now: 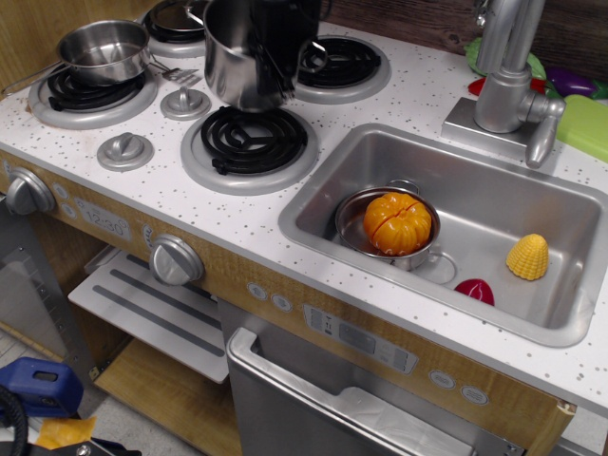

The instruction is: Put pot on stove which is near stove

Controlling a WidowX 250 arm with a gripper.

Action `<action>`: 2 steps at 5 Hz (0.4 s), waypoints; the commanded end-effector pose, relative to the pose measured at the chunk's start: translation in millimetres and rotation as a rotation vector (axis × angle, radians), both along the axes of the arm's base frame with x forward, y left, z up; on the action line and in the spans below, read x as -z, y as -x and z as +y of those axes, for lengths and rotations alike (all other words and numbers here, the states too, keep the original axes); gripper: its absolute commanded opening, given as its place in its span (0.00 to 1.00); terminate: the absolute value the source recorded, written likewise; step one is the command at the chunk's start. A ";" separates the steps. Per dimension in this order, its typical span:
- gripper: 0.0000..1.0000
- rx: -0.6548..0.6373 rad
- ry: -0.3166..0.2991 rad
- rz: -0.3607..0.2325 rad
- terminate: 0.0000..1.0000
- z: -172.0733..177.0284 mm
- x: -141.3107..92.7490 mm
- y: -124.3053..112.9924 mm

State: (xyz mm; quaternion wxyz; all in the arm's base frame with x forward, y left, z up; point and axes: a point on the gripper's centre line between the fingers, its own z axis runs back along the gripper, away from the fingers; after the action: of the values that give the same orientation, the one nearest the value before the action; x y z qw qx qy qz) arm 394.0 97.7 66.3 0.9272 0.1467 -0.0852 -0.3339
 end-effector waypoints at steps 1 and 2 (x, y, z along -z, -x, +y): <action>0.00 -0.059 0.050 -0.093 0.00 -14.7 -28.9 2.5; 0.00 -0.117 0.120 -0.100 0.00 -23.7 -29.5 10.9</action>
State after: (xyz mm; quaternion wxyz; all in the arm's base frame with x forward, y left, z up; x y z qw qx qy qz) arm 375.9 70.0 71.7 0.9548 0.0823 -0.1076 -0.2647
